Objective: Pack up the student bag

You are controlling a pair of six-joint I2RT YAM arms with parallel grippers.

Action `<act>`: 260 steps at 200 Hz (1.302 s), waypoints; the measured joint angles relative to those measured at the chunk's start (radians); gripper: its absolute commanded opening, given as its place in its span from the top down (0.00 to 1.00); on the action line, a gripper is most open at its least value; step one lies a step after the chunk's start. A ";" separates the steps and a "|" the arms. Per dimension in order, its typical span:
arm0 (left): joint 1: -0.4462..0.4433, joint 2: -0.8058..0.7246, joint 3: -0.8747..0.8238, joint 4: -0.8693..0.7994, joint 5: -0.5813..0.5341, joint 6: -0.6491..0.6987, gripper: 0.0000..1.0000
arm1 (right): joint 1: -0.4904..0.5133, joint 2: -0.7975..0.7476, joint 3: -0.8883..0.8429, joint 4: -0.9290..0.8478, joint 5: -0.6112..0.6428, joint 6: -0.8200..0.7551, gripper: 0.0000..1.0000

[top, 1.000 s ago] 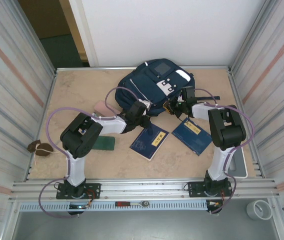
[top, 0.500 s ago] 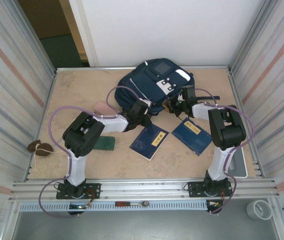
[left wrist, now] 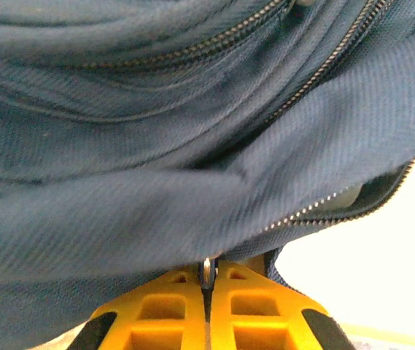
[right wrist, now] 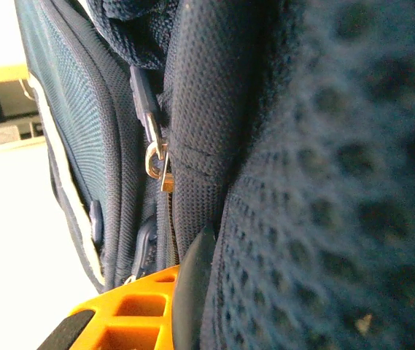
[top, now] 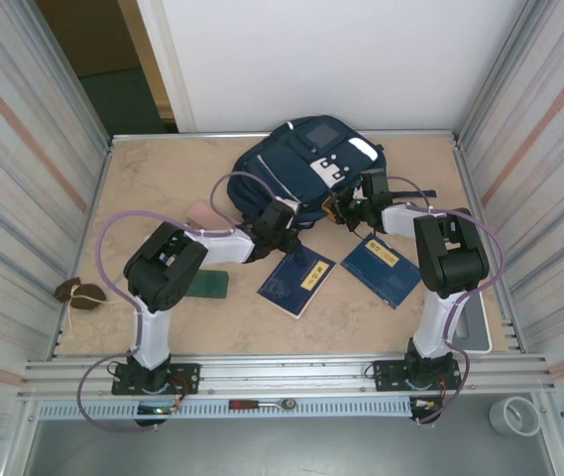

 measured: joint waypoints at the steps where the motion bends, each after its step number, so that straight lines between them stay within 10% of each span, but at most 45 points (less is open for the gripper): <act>1: 0.000 -0.002 -0.002 0.000 0.000 0.000 1.00 | -0.001 0.000 0.000 -0.001 -0.002 -0.002 0.99; 121: 0.078 -0.177 -0.092 -0.092 -0.060 0.060 1.00 | -0.135 0.005 0.159 -0.293 -0.140 -0.261 0.91; 214: -0.067 -0.254 0.035 -0.211 0.022 0.055 1.00 | -0.227 -0.130 0.105 -0.367 -0.104 -0.333 0.12; 260: -0.084 -0.247 0.050 -0.226 0.033 0.055 1.00 | -0.146 -0.308 -0.122 -0.303 -0.073 -0.253 0.03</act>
